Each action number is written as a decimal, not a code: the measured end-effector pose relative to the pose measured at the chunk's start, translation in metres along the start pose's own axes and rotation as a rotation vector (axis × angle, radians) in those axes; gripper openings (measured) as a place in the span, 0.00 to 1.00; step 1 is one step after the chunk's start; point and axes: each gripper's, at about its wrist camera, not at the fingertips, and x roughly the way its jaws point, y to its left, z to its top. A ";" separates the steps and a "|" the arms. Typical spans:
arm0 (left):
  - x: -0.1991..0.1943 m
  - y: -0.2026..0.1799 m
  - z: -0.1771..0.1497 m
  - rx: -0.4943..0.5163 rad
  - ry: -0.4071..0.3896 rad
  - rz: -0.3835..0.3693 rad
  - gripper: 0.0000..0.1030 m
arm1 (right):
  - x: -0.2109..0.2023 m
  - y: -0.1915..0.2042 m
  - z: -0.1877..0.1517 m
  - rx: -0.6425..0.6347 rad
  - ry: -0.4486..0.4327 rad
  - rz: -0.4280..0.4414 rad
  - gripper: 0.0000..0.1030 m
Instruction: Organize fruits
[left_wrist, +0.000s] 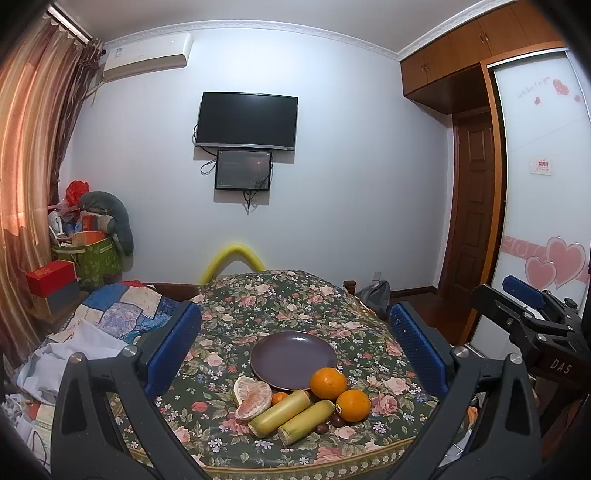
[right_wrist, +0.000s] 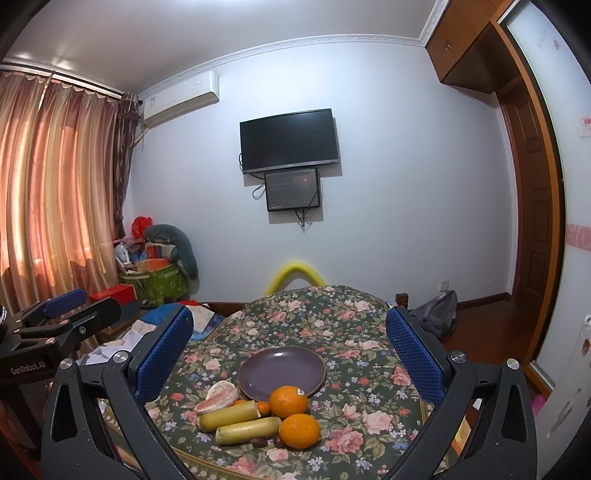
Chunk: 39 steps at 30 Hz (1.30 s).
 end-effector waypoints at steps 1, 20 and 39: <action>-0.001 -0.001 0.000 0.001 -0.001 0.000 1.00 | 0.000 0.000 0.000 0.000 0.001 0.000 1.00; 0.004 -0.003 -0.001 0.005 0.010 -0.008 1.00 | -0.001 -0.002 0.001 0.003 0.002 -0.006 1.00; 0.004 -0.005 0.002 0.005 0.012 -0.011 1.00 | -0.003 -0.003 0.001 0.000 0.001 -0.002 1.00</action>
